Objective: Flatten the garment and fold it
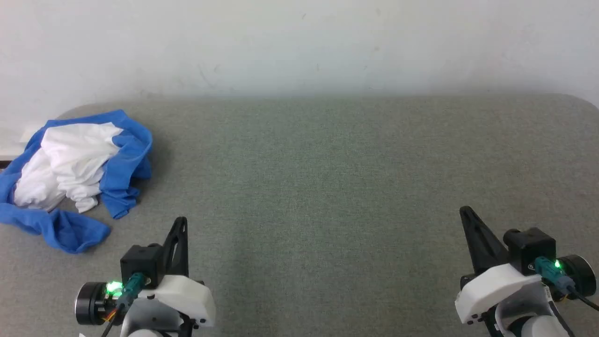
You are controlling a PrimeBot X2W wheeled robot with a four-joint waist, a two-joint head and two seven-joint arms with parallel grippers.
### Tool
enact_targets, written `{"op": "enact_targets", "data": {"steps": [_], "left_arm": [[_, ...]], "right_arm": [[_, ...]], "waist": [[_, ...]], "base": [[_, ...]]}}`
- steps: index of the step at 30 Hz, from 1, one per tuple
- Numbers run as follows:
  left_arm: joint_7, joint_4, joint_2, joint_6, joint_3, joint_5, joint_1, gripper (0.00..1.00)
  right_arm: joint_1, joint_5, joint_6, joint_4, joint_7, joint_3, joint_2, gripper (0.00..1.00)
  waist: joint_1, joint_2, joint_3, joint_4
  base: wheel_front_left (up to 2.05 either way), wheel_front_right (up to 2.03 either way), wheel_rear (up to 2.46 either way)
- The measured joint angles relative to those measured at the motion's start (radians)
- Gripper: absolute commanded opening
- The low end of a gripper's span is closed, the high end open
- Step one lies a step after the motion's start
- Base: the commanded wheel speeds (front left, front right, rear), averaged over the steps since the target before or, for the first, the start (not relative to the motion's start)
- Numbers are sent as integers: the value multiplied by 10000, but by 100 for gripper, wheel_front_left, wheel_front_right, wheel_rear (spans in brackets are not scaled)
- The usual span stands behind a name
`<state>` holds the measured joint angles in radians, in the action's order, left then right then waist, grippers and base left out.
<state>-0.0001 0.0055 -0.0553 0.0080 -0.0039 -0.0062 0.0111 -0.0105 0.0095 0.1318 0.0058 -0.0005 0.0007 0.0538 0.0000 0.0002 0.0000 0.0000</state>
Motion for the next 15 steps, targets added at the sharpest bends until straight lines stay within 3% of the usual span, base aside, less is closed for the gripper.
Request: {"op": "enact_targets", "data": {"steps": [15], "left_arm": [[0,0,0,0,0,0,0,0]], "right_arm": [[1,0,0,0,0,0,0,0]], "waist": [[0,-1,0,0]], "base": [[0,0,0]]}}
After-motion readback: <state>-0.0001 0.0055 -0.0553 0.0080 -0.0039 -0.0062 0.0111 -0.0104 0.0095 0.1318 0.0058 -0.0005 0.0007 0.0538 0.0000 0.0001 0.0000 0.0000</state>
